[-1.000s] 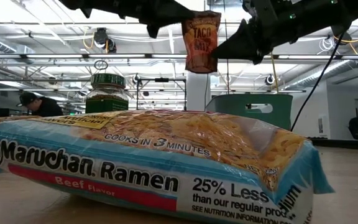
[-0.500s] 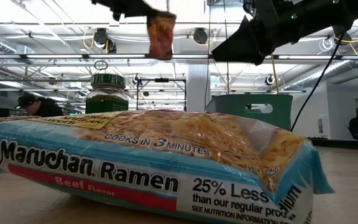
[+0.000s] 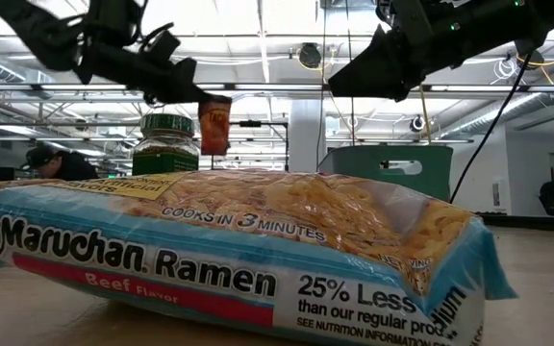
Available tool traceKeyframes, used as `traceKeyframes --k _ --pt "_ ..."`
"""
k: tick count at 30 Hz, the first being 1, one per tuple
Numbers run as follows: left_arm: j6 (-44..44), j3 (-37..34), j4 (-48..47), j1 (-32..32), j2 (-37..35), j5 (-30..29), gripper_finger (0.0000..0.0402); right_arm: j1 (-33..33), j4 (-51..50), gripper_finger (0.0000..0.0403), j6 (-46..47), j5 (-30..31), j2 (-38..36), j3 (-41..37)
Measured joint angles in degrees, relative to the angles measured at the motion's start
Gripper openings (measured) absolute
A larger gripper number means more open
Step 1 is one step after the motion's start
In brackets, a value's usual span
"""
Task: Pick & Place Food Item
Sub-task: Put the orange spice pack into the orange bin
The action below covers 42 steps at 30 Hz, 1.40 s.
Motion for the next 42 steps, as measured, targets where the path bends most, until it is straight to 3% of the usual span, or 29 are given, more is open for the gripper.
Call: traceKeyframes --k 7,19,42 --pt "-0.3 -6.4 4.9 1.8 0.0 3.8 0.0002 0.0 0.2 0.0150 0.0 0.0 0.0 0.0" --pt "0.9 -7.3 5.3 1.8 0.3 3.0 0.0002 0.0 0.5 0.0145 0.0 0.0 0.0 0.0" --pt "1.8 -7.3 15.2 1.8 18.7 3.7 0.0002 0.0 0.5 0.0140 0.0 0.0 0.0 0.0"
